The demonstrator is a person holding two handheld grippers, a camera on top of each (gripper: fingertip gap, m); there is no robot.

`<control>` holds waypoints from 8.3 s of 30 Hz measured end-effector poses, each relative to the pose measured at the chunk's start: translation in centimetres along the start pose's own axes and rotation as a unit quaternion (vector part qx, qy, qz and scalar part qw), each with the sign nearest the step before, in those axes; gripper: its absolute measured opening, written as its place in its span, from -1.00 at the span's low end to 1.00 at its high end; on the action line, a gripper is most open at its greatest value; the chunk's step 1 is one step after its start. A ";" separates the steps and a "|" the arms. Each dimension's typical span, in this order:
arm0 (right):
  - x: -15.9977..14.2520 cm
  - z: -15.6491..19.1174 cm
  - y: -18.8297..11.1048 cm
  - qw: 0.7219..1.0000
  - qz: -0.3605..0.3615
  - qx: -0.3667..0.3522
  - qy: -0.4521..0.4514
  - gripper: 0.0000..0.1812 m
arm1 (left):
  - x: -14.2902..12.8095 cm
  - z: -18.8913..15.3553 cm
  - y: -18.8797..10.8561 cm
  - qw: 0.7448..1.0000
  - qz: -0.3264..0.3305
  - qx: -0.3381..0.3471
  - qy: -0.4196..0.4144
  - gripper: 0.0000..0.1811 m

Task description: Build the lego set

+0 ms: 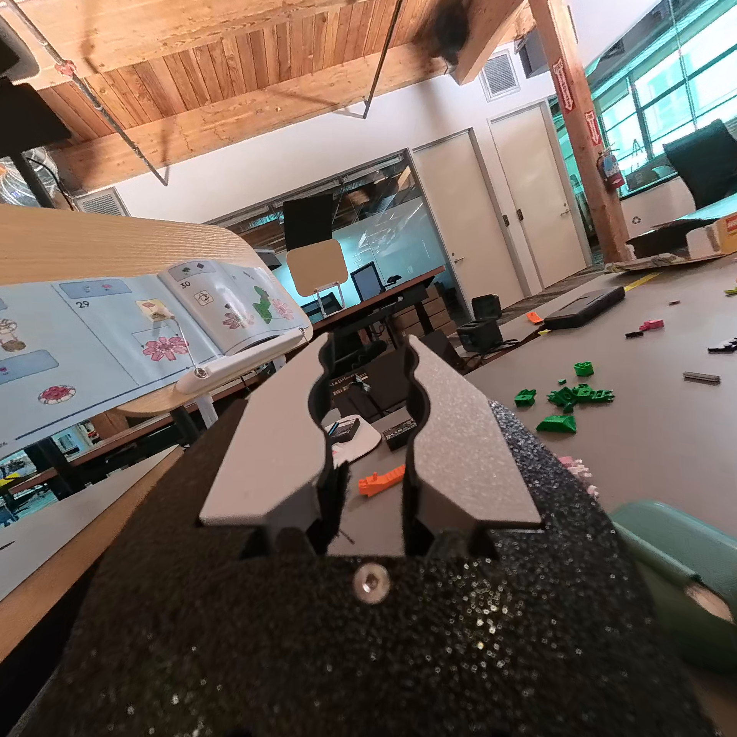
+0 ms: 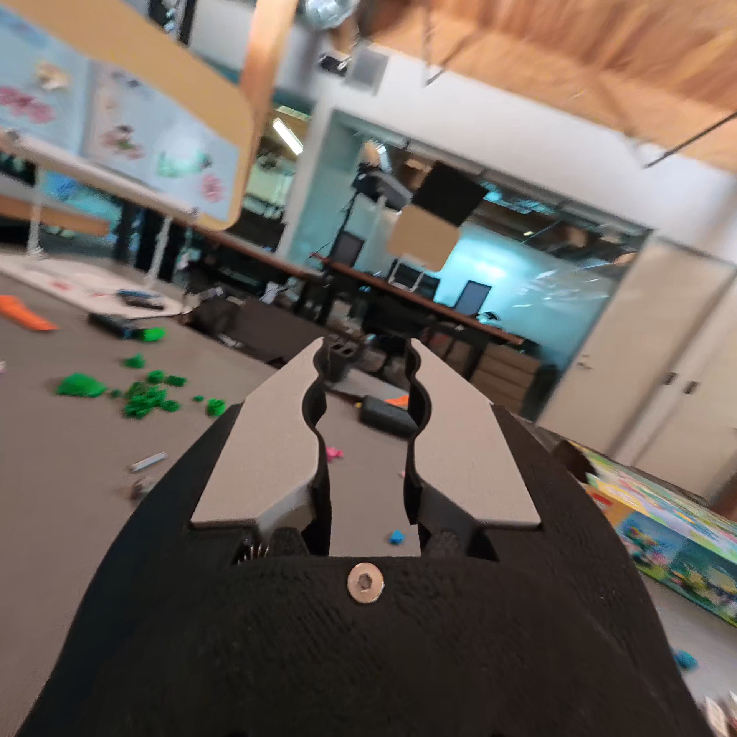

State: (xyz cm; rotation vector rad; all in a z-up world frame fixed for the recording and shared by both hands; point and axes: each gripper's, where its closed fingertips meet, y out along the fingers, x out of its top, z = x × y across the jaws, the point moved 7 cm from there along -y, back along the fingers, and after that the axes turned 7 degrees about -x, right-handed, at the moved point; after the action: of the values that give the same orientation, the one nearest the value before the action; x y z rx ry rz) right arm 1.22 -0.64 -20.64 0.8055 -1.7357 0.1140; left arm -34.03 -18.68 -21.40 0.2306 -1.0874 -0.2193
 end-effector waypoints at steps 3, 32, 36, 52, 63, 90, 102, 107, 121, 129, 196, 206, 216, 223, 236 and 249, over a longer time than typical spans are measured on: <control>0.2 -1.6 -0.2 0.999 -0.033 -0.036 0.019 -0.56 | -0.3 0.0 0.1 1.000 0.005 0.001 0.000 -0.67; 0.8 0.6 -0.6 0.997 -0.065 -0.006 -0.038 -0.60 | 0.2 -1.1 0.1 0.999 0.000 -0.016 0.031 -0.75; 1.3 -0.9 -0.8 0.997 -0.070 -0.032 -0.010 -0.62 | 0.3 -1.4 0.2 0.999 -0.004 -0.025 0.036 -0.77; -0.2 -2.1 -0.7 0.998 -0.037 -0.049 0.019 -0.69 | 0.4 -2.2 0.4 0.997 -0.008 -0.056 0.045 -0.94; 1.3 -2.1 -2.0 0.949 0.034 0.261 0.174 -0.88 | 0.9 -2.5 0.3 0.997 -0.023 -0.065 0.036 -1.00; -1.6 9.8 -6.8 0.833 0.318 0.452 0.003 -0.69 | 1.4 -1.5 0.0 0.998 -0.035 -0.042 0.022 -1.00; -4.5 13.8 1.9 0.827 0.386 0.408 -0.018 -0.69 | 1.6 -1.0 -0.1 0.999 -0.042 -0.031 0.006 -1.00; -4.0 13.1 1.8 0.841 0.366 0.398 0.009 -0.57 | 1.9 -1.1 -0.2 0.998 -0.048 -0.033 0.008 -1.00; 0.1 2.6 0.3 0.998 -0.033 -0.014 0.052 -0.96 | 2.6 0.1 -0.9 0.997 -0.073 0.008 -0.028 -1.00; -0.1 3.7 0.6 0.999 -0.030 -0.007 -0.012 -1.00 | 4.3 -1.5 -1.1 0.995 -0.101 -0.012 0.004 -1.00; -0.5 5.1 0.7 0.998 -0.025 0.050 -0.009 -0.98 | 6.7 -18.2 7.4 0.949 -0.123 -0.202 -0.209 -1.00; -0.6 5.3 0.7 0.998 -0.023 0.057 -0.011 -0.97 | 6.6 -18.2 7.5 0.949 -0.118 -0.203 -0.210 -1.00; -0.7 5.4 0.8 0.998 -0.021 0.060 -0.009 -0.98 | 6.6 -18.3 7.5 0.948 -0.118 -0.208 -0.209 -1.00; -0.7 5.4 0.8 0.998 -0.021 0.061 -0.008 -0.98 | 6.6 -18.3 7.5 0.948 -0.118 -0.208 -0.210 -1.00; -1.1 4.9 1.2 0.998 -0.016 0.054 0.002 -0.98 | 6.7 -18.8 7.5 0.949 -0.120 -0.219 -0.192 -1.00; 6.2 2.4 -3.3 0.994 -0.008 0.078 0.077 -0.38 | 7.8 -17.7 9.8 0.946 0.007 -0.225 -0.235 -0.76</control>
State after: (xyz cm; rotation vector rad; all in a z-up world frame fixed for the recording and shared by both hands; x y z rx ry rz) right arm 0.54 -7.09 -17.04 0.9007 -1.5885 0.2974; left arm -14.10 -10.17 -19.82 -0.2551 -1.4741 -0.5201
